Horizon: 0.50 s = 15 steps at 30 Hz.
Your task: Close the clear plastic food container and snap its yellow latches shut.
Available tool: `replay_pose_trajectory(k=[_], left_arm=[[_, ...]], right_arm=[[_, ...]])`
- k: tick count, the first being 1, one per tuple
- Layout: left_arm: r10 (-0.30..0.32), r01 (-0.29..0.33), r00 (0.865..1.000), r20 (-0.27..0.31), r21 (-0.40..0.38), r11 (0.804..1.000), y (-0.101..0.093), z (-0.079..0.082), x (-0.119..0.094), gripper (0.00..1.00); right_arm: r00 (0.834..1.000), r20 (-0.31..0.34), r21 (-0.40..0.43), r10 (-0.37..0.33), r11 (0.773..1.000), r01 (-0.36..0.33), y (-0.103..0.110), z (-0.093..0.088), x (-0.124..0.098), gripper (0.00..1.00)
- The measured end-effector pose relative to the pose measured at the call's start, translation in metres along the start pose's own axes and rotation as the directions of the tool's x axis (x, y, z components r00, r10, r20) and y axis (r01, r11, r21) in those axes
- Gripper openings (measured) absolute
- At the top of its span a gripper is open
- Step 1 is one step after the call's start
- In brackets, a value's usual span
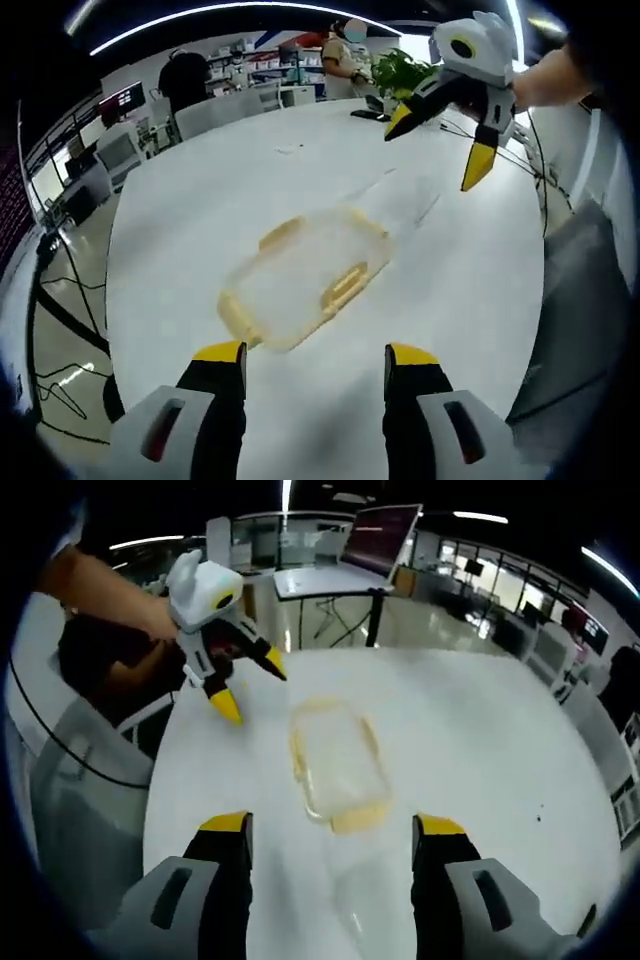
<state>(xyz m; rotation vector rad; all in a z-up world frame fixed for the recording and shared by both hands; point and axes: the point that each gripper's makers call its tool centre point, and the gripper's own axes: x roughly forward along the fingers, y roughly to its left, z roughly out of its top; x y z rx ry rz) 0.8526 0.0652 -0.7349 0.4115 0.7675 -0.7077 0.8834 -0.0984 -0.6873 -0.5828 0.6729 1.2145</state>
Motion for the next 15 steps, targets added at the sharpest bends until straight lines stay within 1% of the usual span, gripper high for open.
replay_pose_trajectory(k=[3,5,11,15], left_arm=[[-0.027,0.028,0.999,-0.022,0.047,0.999,0.005,-0.001,0.002,0.5],[-0.022,0.025,0.999,-0.036,0.081,0.996,0.014,-0.001,0.003,0.5],[-0.061,0.069,0.996,-0.066,0.125,0.99,0.028,0.0,0.006,0.51],[-0.071,0.086,0.993,-0.095,0.168,0.982,0.038,-0.003,0.011,0.51]], right_arm=[[0.999,-0.023,-0.024,0.023,0.999,-0.023,-0.002,-0.001,0.006,0.62],[0.999,-0.035,-0.039,0.031,0.999,-0.032,-0.004,-0.002,0.009,0.62],[0.995,-0.073,-0.063,0.064,0.996,-0.068,-0.006,-0.004,0.02,0.61],[0.991,-0.106,-0.091,0.085,0.991,-0.095,-0.006,-0.009,0.029,0.61]])
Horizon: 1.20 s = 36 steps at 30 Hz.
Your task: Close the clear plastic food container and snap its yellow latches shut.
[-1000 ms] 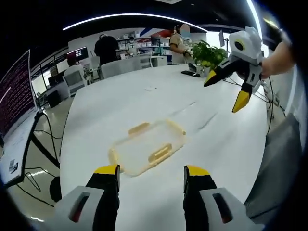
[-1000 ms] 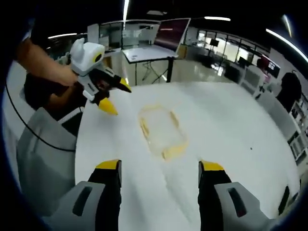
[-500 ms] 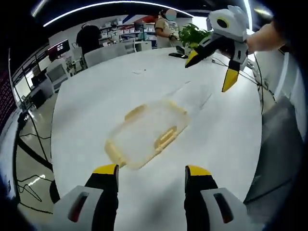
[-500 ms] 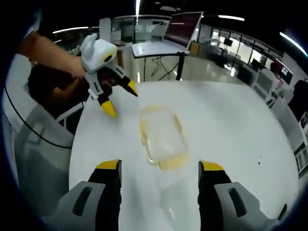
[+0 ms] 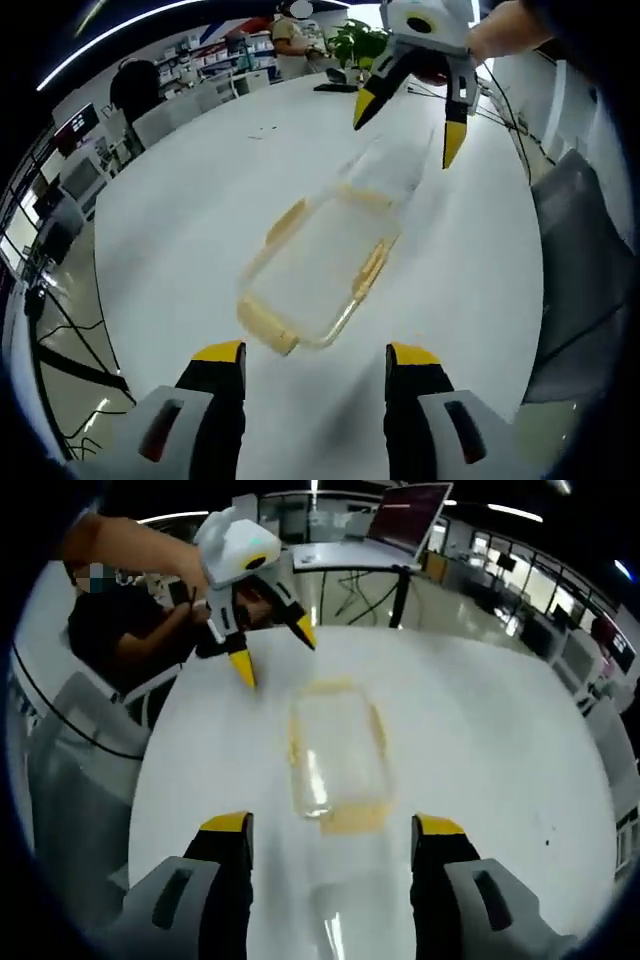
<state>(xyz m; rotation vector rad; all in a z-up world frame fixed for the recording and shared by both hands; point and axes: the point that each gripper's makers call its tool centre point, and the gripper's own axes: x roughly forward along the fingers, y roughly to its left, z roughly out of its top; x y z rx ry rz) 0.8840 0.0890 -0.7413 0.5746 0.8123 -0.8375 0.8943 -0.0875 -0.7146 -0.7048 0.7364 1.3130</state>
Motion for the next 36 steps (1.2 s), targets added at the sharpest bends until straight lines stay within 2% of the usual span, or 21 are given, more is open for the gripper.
replay_pose_trajectory(k=[3,6,9,14,19,21,27,31,36], left_arm=[[-0.015,0.015,1.0,-0.012,0.013,1.0,0.006,-0.003,0.004,0.51],[-0.034,0.036,0.999,-0.036,0.07,0.997,0.01,-0.005,0.008,0.52],[-0.066,0.075,0.996,-0.061,0.16,0.984,0.012,-0.007,0.012,0.52],[-0.115,0.129,0.99,-0.083,0.199,0.971,0.014,-0.007,0.018,0.52],[-0.15,0.174,0.983,-0.107,0.261,0.949,0.017,-0.007,0.024,0.52],[-0.164,0.195,0.978,-0.126,0.305,0.932,0.02,-0.008,0.026,0.52],[-0.147,0.199,0.974,-0.17,0.35,0.915,0.036,-0.007,0.033,0.51],[-0.162,0.208,0.975,-0.155,0.356,0.911,0.041,0.002,0.036,0.5],[-0.185,0.238,0.968,-0.17,0.386,0.891,0.043,0.006,0.042,0.47]], right_arm=[[1.0,-0.025,-0.017,0.012,1.0,-0.012,-0.004,-0.004,0.009,0.61],[0.999,-0.038,-0.031,0.023,0.999,-0.024,-0.008,-0.004,0.016,0.61],[0.998,-0.048,-0.043,0.036,0.998,-0.038,-0.01,-0.004,0.021,0.6],[0.996,-0.08,-0.096,0.048,0.994,-0.056,-0.013,-0.004,0.03,0.59],[0.993,-0.105,-0.09,0.055,0.994,-0.064,-0.017,-0.008,0.036,0.59],[0.991,-0.114,-0.083,0.064,0.994,-0.074,-0.018,-0.01,0.038,0.59],[0.987,-0.143,-0.079,0.08,0.993,-0.091,-0.02,-0.014,0.044,0.58],[0.981,-0.173,-0.078,0.086,0.992,-0.1,-0.019,-0.018,0.047,0.57],[0.974,-0.21,-0.098,0.09,0.989,-0.113,-0.018,-0.022,0.052,0.55]])
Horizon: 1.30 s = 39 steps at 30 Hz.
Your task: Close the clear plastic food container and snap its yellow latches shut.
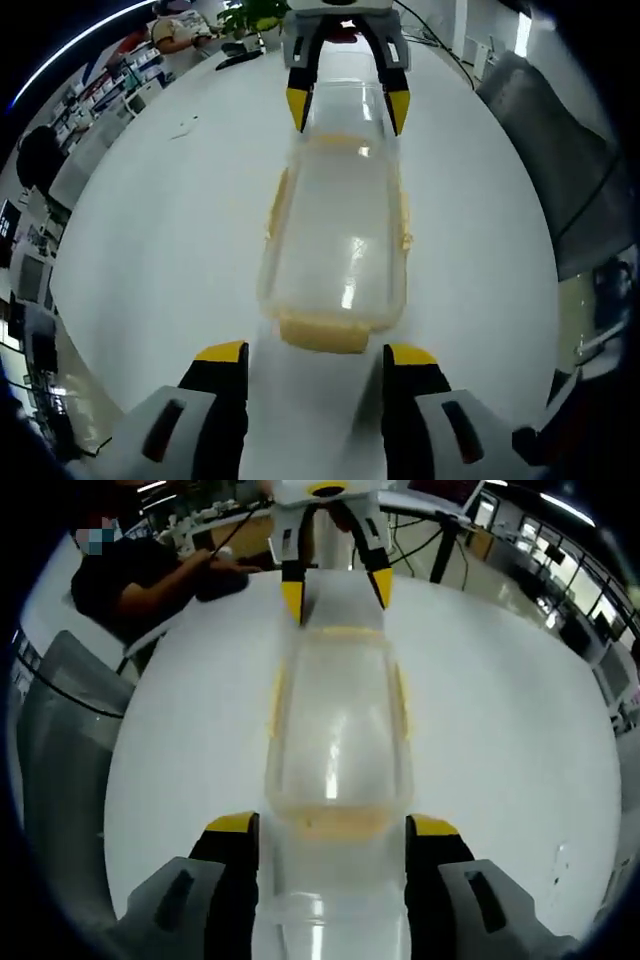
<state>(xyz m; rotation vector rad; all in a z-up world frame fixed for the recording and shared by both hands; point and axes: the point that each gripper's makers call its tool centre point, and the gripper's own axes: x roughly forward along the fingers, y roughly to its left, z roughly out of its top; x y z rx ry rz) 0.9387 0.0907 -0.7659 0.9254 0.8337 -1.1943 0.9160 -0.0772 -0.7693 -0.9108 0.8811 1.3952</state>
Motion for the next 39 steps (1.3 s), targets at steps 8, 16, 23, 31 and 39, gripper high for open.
replay_pose_trajectory(k=[8,16,23,31,39], left_arm=[[-0.038,0.039,0.999,-0.022,0.017,0.999,-0.003,-0.005,0.01,0.46],[-0.049,0.05,0.999,-0.023,0.027,0.998,-0.004,-0.01,0.014,0.42],[-0.043,0.043,0.999,0.007,0.022,0.999,0.0,-0.007,0.015,0.39],[-0.075,0.074,0.997,0.028,0.037,0.997,-0.005,-0.001,0.017,0.34],[-0.071,0.07,0.996,0.055,0.018,0.997,-0.008,-0.002,0.016,0.32]], right_arm=[[0.998,-0.068,-0.014,-0.003,1.0,0.002,-0.004,-0.008,0.011,0.51],[0.996,-0.086,-0.025,-0.002,1.0,0.0,-0.007,-0.011,0.016,0.43],[0.997,-0.075,-0.017,0.005,1.0,-0.006,-0.008,-0.009,0.017,0.43],[0.998,-0.069,-0.006,0.001,1.0,-0.001,-0.01,-0.009,0.017,0.4],[0.998,-0.061,-0.022,0.004,1.0,-0.006,-0.01,-0.011,0.017,0.36]])
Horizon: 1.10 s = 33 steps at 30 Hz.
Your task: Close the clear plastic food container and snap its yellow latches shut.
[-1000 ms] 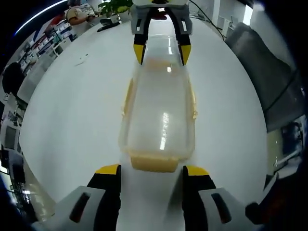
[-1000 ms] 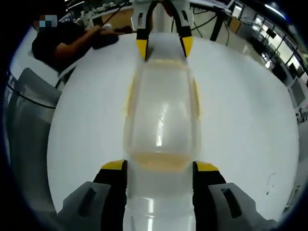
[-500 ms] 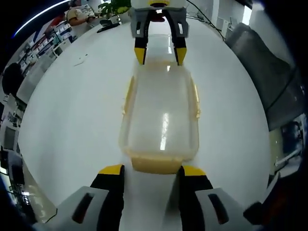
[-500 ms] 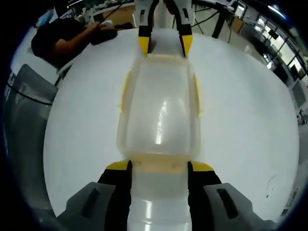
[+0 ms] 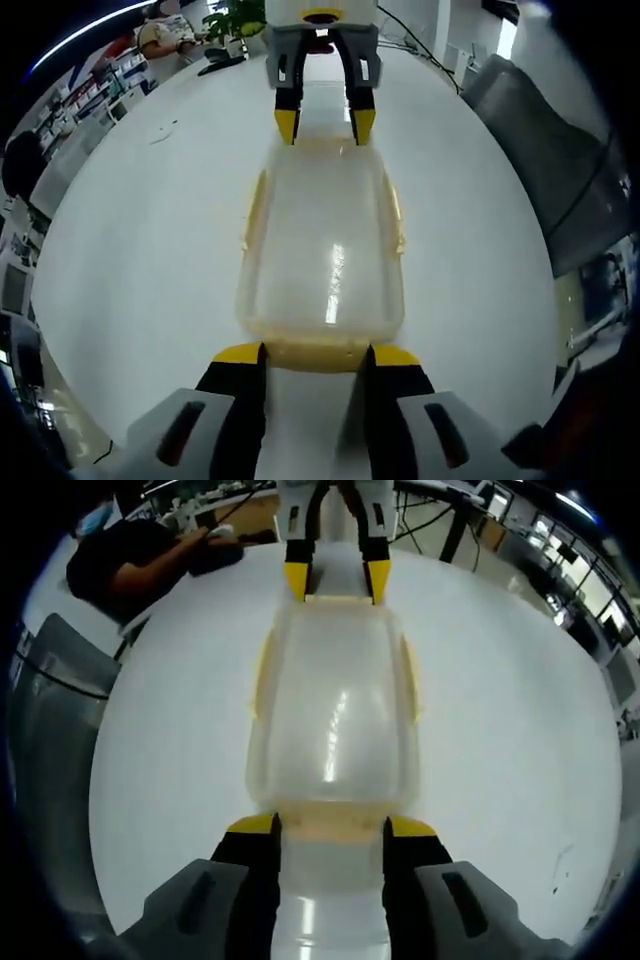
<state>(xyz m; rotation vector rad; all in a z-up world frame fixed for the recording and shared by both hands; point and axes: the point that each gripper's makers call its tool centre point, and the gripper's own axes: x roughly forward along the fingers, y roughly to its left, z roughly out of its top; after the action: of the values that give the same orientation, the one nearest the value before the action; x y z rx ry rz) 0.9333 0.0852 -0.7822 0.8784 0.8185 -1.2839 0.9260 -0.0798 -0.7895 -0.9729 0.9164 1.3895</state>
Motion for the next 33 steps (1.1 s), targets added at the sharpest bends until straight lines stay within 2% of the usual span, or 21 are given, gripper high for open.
replay_pose_trajectory(k=[10,25,33], left_arm=[[-0.012,0.011,1.0,-0.029,-0.034,0.999,-0.005,-0.001,-0.003,0.32],[0.011,-0.013,1.0,-0.028,-0.065,0.998,-0.021,0.03,-0.048,0.32],[0.021,-0.023,0.999,-0.031,-0.064,0.998,-0.032,0.054,-0.072,0.31]], right_arm=[[1.0,-0.021,-0.043,-0.006,0.999,0.005,0.003,0.002,-0.007,0.36],[1.0,-0.007,-0.079,-0.004,0.997,0.004,0.005,0.016,-0.041,0.36],[1.0,0.003,-0.086,0.011,0.996,-0.01,0.011,0.018,-0.067,0.36]])
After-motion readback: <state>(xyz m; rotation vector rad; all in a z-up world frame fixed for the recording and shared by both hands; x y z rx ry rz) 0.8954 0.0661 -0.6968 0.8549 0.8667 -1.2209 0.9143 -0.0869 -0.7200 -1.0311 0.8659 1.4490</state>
